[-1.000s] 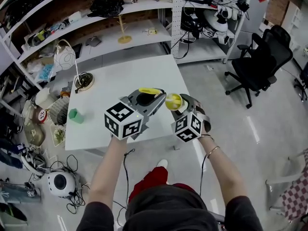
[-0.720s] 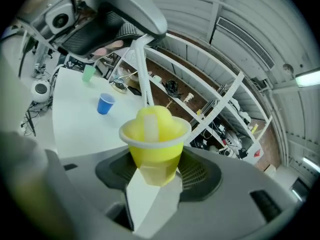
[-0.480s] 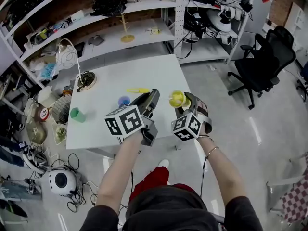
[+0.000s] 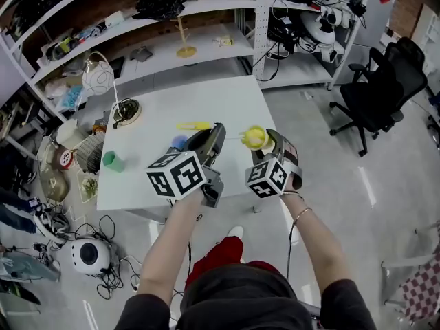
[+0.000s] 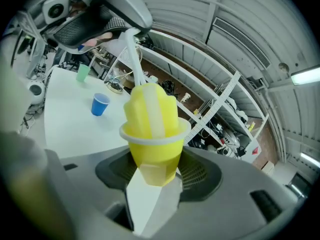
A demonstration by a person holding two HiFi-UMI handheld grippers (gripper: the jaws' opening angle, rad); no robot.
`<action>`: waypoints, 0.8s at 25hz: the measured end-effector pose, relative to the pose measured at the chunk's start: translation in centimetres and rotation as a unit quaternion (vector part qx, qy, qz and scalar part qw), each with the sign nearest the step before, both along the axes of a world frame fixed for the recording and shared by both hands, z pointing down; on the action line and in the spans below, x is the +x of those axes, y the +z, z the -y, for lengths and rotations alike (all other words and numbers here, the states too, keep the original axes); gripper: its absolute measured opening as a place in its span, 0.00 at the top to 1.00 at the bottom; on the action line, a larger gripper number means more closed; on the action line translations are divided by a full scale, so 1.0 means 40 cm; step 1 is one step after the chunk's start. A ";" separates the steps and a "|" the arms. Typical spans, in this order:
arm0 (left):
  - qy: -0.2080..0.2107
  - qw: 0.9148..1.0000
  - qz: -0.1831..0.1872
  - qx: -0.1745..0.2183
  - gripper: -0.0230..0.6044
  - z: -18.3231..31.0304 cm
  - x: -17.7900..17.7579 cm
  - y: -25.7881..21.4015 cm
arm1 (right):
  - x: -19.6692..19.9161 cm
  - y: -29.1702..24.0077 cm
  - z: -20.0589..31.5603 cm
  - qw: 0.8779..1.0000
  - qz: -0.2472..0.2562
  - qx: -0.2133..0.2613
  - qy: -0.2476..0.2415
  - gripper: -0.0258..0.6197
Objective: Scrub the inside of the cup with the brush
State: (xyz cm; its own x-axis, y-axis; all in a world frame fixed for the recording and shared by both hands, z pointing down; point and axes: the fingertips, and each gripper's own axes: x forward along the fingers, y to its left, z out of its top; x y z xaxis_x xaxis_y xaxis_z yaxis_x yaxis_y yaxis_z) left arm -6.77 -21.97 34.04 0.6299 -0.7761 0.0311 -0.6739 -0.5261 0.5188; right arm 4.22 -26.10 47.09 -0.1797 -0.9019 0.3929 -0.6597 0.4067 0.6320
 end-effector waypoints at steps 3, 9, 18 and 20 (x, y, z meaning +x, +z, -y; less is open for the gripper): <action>-0.005 1.000 -0.021 -0.001 0.90 0.002 -0.021 -0.009 | 0.010 0.005 0.005 1.000 0.016 -0.008 0.010 0.57; -0.027 0.998 -0.054 0.004 0.90 0.002 -0.071 -0.030 | 0.037 0.024 0.011 0.998 0.048 -0.030 0.033 0.57; -0.077 0.991 -0.106 0.032 0.90 0.026 -0.170 -0.062 | 0.048 0.039 0.029 0.990 0.118 -0.052 0.055 0.57; -0.088 0.989 -0.116 0.035 0.90 0.032 -0.187 -0.061 | 0.045 0.042 0.032 0.989 0.129 -0.054 0.055 0.57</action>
State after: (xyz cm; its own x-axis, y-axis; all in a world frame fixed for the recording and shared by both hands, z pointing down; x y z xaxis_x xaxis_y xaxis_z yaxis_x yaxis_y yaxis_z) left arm -14.26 -23.24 31.58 0.4682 -0.8699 -0.1554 -0.6258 -0.4506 0.6367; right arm 6.04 -27.39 48.77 -0.1892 -0.8768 0.4420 -0.8377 0.3789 0.3932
